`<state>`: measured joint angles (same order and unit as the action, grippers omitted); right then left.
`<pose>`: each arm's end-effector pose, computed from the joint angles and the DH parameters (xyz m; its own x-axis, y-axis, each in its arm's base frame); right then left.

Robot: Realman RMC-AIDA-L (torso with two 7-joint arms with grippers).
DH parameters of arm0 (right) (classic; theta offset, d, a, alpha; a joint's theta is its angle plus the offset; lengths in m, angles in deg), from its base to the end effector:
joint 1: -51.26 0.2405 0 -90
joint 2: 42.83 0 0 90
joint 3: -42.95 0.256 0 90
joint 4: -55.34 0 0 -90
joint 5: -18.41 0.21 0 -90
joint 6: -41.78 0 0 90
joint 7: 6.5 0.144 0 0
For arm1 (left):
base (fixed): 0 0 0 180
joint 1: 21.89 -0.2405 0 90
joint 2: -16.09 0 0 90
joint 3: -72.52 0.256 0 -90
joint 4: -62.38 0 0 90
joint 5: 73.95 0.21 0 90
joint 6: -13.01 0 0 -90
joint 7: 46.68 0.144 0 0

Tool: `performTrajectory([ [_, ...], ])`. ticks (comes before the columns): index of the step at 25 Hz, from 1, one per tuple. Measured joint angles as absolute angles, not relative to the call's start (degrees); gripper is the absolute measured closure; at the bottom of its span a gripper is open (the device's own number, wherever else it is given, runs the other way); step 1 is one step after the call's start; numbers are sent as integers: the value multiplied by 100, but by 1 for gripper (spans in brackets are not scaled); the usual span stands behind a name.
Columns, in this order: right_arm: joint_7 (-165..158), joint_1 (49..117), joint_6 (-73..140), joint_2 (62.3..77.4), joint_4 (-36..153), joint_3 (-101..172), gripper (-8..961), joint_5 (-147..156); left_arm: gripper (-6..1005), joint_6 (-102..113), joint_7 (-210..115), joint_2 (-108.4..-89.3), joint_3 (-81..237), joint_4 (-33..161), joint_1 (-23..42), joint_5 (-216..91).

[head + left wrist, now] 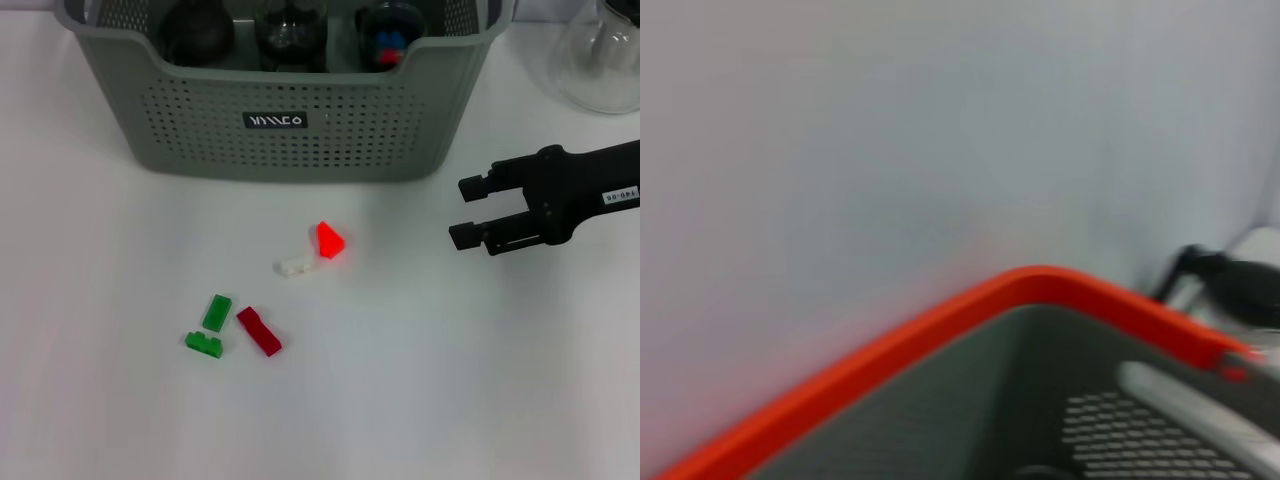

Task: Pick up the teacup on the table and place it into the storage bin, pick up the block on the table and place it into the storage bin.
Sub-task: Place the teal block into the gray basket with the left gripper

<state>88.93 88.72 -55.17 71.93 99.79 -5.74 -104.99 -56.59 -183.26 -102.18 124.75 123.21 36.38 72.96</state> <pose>0.2269 0.3476 0.0184 0.8865 -0.4039 -0.2259 -0.4106 -0.9116 0.0185 -0.0807 0.4750 0.0539 0.8558 0.4494 0.2562 0.5126 -0.6700 -0.5370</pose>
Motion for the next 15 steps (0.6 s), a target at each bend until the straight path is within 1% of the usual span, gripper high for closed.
performTrajectory([
  [1, 8890, 8878, -5516, 7197, 9978, -574, 174, -10499, 515, -5458, -18448, -10211, 12484, 12096, 3788, 7548],
  [2, 8888, 8882, -5517, 7201, 9980, -574, 174, -10499, 512, -5458, -18448, -10211, 12484, 12096, 3788, 7548],
  [3, 8888, 8886, -5519, 7202, 9982, -574, 174, -10499, 509, -5128, -18610, -10208, 12487, 11718, 3994, 7957],
  [5, 8887, 8892, -5524, 7205, 9983, -572, 174, -10499, 503, -4694, -18810, -10221, 12488, 11272, 4182, 8404],
  [8, 8887, 8904, -5525, 7212, 9983, -571, 174, -10495, 494, -4259, -19058, -10245, 12490, 10794, 4354, 8827],
  [12, 8886, 8915, -5516, 7213, 9983, -574, 174, -10490, 481, -3953, -19163, -10230, 12520, 10362, 4495, 8961],
  [15, 8886, 8923, -5516, 7216, 9983, -574, 174, -10484, 472, -3845, -19176, -10278, 12658, 10329, 4475, 8966],
])
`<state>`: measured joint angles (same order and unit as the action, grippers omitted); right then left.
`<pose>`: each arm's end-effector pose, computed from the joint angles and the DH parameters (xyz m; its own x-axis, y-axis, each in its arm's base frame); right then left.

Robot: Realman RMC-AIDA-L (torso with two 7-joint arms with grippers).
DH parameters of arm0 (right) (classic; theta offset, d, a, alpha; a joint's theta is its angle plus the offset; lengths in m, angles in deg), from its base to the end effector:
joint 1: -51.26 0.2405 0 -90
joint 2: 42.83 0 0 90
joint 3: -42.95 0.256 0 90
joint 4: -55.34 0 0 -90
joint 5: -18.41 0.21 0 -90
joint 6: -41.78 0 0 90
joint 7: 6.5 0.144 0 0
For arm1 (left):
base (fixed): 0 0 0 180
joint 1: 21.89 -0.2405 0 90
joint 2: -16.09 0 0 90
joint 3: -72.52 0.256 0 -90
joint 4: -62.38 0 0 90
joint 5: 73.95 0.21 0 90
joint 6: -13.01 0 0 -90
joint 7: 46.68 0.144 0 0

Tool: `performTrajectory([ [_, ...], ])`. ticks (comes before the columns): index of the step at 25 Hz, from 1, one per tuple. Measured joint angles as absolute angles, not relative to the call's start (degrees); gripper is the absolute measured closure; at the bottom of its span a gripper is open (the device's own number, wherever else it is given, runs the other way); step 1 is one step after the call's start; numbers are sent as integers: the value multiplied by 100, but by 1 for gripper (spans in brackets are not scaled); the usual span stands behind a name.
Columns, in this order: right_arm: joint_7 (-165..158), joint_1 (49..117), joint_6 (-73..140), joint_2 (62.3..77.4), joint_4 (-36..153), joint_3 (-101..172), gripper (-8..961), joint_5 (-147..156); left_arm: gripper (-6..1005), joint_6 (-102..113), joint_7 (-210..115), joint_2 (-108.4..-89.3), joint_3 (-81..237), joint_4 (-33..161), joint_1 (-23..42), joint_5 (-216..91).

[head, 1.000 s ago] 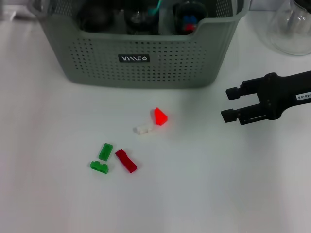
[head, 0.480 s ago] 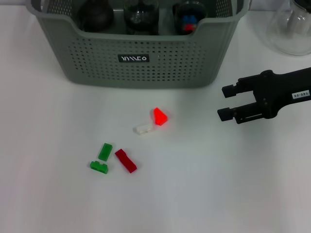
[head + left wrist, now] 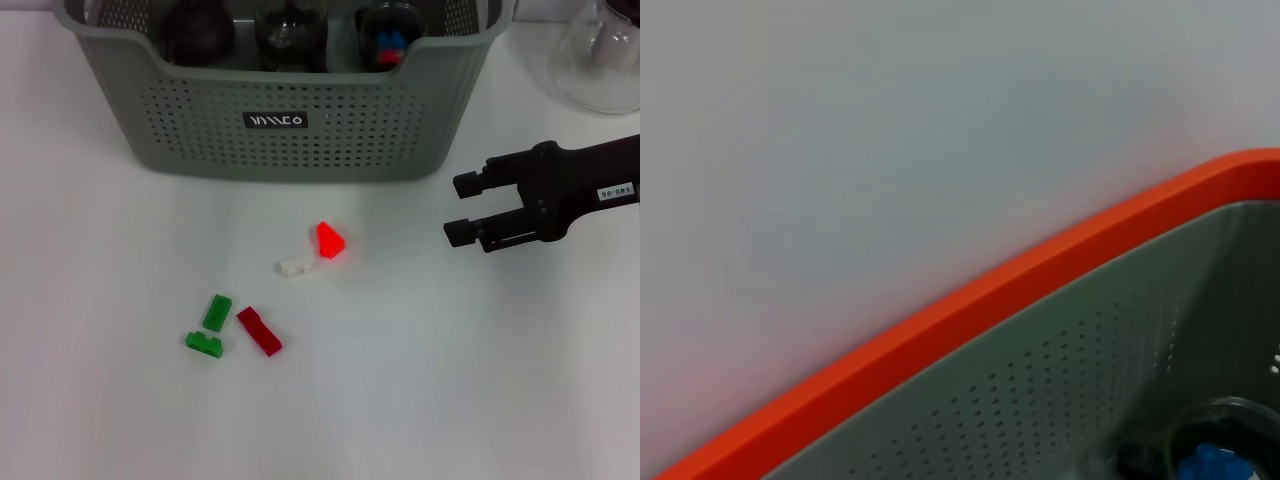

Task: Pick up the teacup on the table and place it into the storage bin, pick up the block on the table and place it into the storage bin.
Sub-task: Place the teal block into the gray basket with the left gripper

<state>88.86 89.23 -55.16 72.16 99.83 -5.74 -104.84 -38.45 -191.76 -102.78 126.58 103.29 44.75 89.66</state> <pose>0.2227 0.3493 0.0170 0.8896 -0.3944 -0.2303 -0.4006 -0.9160 0.0212 -0.0977 0.5074 0.0097 0.8366 0.5258 0.1539 0.4701 -0.5447 -0.6945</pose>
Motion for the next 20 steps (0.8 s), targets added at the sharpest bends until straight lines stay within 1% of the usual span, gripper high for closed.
performTrajectory([
  [6, 8886, 8926, -5516, 7229, 9982, -573, 174, -10482, 454, -3681, -19181, -10359, 12797, 10316, 4424, 8970],
  [11, 8901, 8943, -5516, 7230, 9982, -565, 174, -10487, 438, -3643, -19153, -10466, 12798, 10546, 4338, 8974],
  [16, 8914, 8943, -5516, 7230, 9982, -556, 174, -10485, 423, -3716, -19167, -10438, 12859, 10645, 4285, 8979],
  [20, 8900, 8941, -5521, 7230, 9982, -542, 174, -10470, 270, -4086, -19184, -10450, 12841, 11287, 4040, 8959],
])
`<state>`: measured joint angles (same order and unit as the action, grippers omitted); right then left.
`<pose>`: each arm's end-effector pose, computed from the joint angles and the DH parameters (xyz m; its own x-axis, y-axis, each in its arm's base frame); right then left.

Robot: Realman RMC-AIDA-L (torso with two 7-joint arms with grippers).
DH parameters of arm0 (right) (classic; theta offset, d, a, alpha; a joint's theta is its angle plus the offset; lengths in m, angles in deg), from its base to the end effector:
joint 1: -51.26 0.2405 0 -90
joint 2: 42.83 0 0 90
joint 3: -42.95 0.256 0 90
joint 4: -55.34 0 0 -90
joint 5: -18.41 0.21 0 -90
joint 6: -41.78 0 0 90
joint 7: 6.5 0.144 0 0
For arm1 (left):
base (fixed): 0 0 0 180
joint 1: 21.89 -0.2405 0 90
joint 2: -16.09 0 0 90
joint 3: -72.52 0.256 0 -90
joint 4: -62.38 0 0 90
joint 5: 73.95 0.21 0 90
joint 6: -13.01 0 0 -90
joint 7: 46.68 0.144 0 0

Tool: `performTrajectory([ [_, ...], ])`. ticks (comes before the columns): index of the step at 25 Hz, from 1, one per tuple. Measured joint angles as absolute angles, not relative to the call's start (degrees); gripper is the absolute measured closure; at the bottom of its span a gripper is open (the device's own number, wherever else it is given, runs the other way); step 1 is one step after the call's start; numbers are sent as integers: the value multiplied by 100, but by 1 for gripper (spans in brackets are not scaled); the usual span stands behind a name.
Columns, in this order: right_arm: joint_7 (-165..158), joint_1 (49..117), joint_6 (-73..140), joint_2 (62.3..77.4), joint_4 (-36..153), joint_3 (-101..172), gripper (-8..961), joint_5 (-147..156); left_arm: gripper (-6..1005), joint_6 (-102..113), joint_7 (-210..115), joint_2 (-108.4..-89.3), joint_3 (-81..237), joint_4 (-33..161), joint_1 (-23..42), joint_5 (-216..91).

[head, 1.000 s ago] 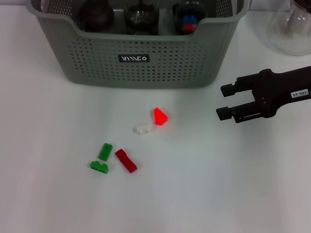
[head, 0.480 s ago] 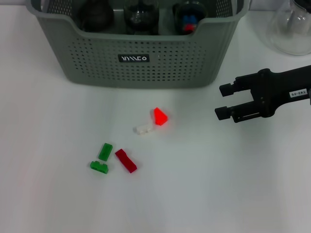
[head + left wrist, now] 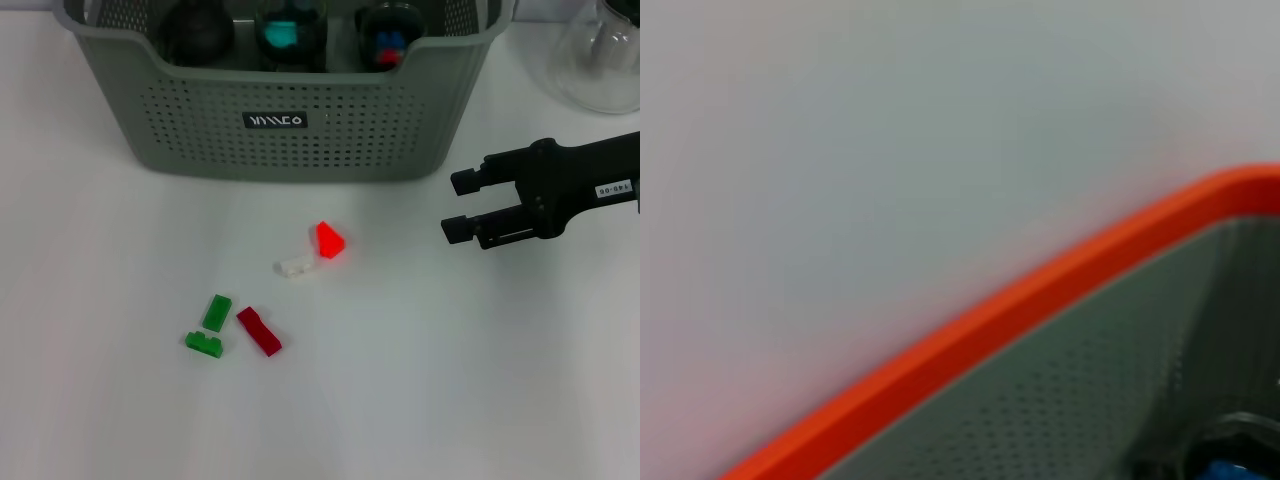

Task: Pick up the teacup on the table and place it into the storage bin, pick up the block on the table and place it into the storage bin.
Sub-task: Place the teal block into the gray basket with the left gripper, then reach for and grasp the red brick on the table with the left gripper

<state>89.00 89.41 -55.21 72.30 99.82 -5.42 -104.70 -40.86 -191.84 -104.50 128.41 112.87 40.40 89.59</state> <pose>0.2210 0.3500 0.0168 0.8873 -0.3951 -0.2380 -0.4015 -0.9156 0.0227 -0.0952 0.4998 0.0230 0.8550 0.4873 0.1775 0.4524 -0.5333 -0.7148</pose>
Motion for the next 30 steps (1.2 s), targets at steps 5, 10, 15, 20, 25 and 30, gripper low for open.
performTrajectory([
  [5, 8887, 8941, -5517, 7230, 9981, -554, 174, -10470, 169, -5149, -19002, -10546, 12662, 13269, 3251, 7929],
  [10, 8886, 8941, -5523, 7230, 9981, -546, 174, -10465, 128, -6425, -18015, -10401, 12511, 14731, 2130, 5146],
  [15, 8912, 8922, -5520, 7230, 9971, -538, 174, -10459, 104, -7943, -17007, -10312, 12278, 14971, 1378, 3389],
  [20, 8940, 8944, -5506, 7233, 9942, -528, 174, -10459, 106, -9163, -16689, -10369, 12285, 14956, 1034, 3741],
  [25, 8972, 8969, -5433, 7262, 9938, -521, 174, -10453, 108, -9636, -16733, -10509, 12484, 14990, 844, 4978],
  [30, 9009, 9032, -5363, 7289, 9936, -520, 174, -10453, 107, -9676, -17377, -10679, 13317, 14940, 893, 6607],
])
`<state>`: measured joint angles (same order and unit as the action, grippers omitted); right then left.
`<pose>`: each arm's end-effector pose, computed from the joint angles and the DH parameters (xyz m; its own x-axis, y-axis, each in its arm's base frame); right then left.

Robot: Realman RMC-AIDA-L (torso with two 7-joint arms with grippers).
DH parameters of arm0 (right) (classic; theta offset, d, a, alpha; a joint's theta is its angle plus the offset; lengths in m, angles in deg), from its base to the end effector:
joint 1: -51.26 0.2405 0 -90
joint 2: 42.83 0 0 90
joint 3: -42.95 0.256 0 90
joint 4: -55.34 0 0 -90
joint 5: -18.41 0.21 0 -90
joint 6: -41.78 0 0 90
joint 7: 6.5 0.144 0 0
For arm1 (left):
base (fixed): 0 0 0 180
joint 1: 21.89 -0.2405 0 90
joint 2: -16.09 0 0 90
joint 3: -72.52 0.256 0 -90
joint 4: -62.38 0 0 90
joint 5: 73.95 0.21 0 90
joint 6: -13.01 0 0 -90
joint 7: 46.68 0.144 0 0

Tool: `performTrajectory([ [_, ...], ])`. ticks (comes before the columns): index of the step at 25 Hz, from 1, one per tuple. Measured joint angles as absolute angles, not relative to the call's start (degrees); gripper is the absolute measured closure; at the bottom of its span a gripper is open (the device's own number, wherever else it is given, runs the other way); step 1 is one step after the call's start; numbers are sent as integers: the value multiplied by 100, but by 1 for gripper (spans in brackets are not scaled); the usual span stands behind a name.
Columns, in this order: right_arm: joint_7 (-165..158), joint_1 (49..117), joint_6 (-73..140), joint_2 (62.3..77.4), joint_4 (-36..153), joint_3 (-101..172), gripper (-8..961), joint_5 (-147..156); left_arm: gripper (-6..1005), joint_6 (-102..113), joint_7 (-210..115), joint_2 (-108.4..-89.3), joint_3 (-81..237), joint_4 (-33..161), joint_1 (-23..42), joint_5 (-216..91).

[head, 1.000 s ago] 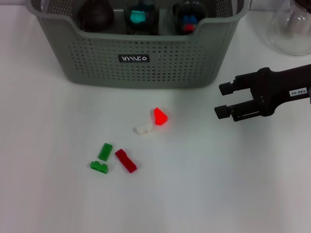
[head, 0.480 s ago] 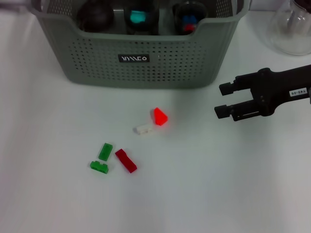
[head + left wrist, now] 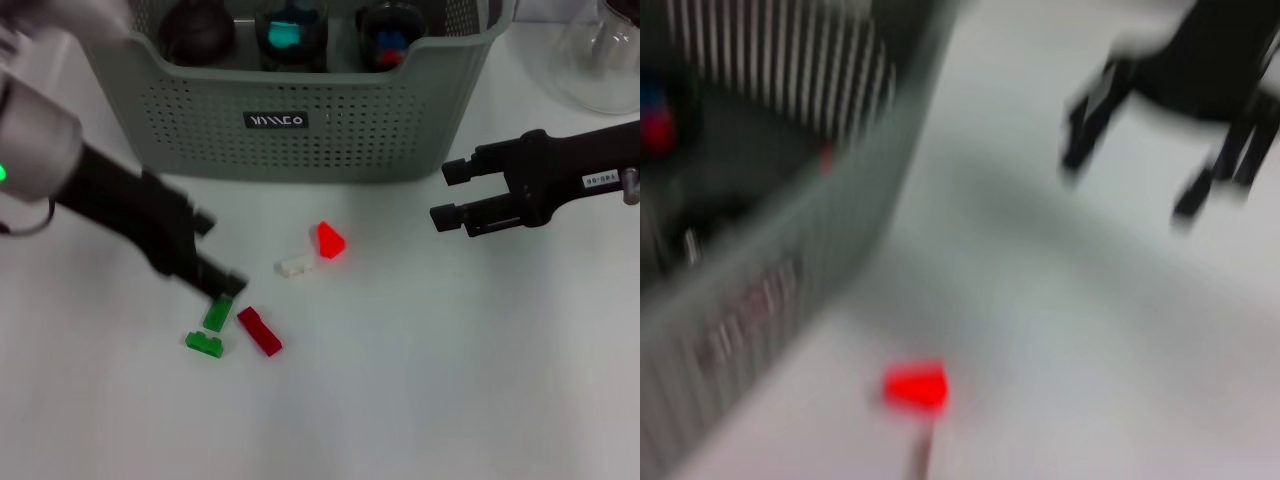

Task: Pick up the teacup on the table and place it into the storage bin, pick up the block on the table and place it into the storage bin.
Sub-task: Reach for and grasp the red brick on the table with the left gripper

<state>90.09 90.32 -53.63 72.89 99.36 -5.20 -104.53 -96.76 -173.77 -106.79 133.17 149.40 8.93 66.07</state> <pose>0.2153 0.3553 0.0122 0.8787 -0.4061 -0.2509 -0.4160 -0.9092 0.0145 -0.1743 0.3117 0.0410 0.8510 0.5100 -0.1254 0.4892 -0.8566 -0.1639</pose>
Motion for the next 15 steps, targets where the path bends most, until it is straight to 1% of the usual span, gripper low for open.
performTrajectory([
  [1, 9009, 9047, -5339, 7290, 9930, -521, 174, -10453, 107, -9685, -17507, -10746, 13571, 14961, 898, 6945],
  [3, 9009, 9072, -5319, 7290, 9929, -521, 174, -10453, 107, -9740, -17686, -10819, 13992, 15059, 898, 7317],
  [15, 8964, 9106, -5254, 7307, 9929, -555, 174, -10463, 109, -9382, -18110, -10840, 16256, 15283, 831, 8620],
])
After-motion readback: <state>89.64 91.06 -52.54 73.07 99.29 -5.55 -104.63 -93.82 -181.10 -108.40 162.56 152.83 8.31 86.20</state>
